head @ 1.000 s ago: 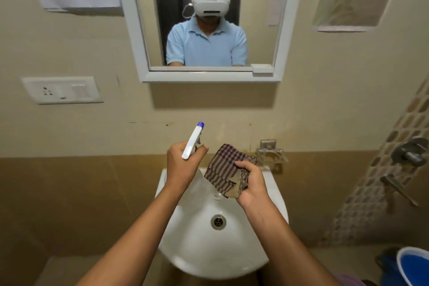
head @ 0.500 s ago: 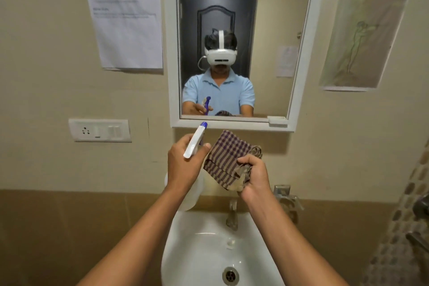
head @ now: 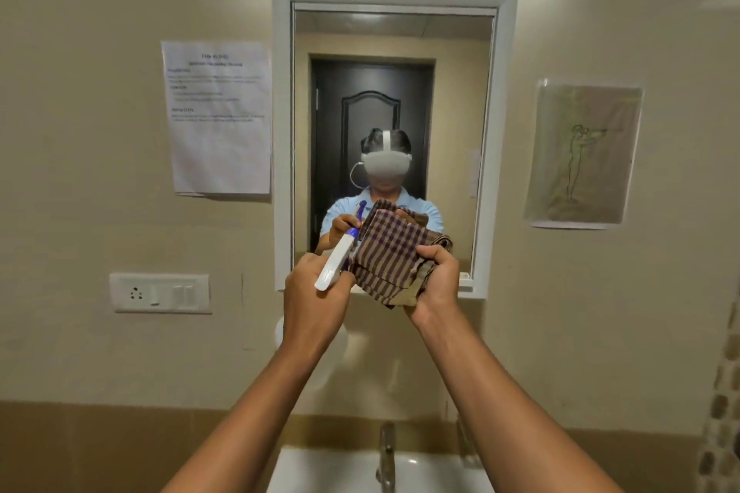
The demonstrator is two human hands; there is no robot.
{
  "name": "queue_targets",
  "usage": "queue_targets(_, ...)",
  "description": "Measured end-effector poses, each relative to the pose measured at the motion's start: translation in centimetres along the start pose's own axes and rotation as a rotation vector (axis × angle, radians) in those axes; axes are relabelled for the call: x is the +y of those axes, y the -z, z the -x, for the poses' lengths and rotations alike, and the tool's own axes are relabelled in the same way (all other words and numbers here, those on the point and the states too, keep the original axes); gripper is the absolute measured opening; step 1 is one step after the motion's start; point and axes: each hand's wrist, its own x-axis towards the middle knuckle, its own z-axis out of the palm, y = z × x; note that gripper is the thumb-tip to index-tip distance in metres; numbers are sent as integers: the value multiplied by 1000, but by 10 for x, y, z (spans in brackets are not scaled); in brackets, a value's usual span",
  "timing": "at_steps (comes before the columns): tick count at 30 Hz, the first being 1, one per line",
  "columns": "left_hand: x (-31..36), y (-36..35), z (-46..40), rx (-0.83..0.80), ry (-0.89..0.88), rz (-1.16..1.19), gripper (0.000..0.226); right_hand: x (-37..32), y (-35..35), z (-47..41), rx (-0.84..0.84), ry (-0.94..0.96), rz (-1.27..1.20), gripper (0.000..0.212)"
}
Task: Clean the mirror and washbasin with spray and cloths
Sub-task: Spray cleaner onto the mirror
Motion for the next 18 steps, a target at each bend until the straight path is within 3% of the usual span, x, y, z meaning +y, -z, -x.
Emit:
queue_targets(5, 11, -9, -3, -46, -64, -19, 19, -11, -15, -20, -18, 42, 13, 29)
queue_targets(12, 21, -18, -10, -34, -149, -89, 11, -12, -26, -46, -28, 40, 38, 31)
queue_targets(18, 26, -24, -17, -125, -26, -85, 15, -21, -31, -57, -47, 82, 57, 25)
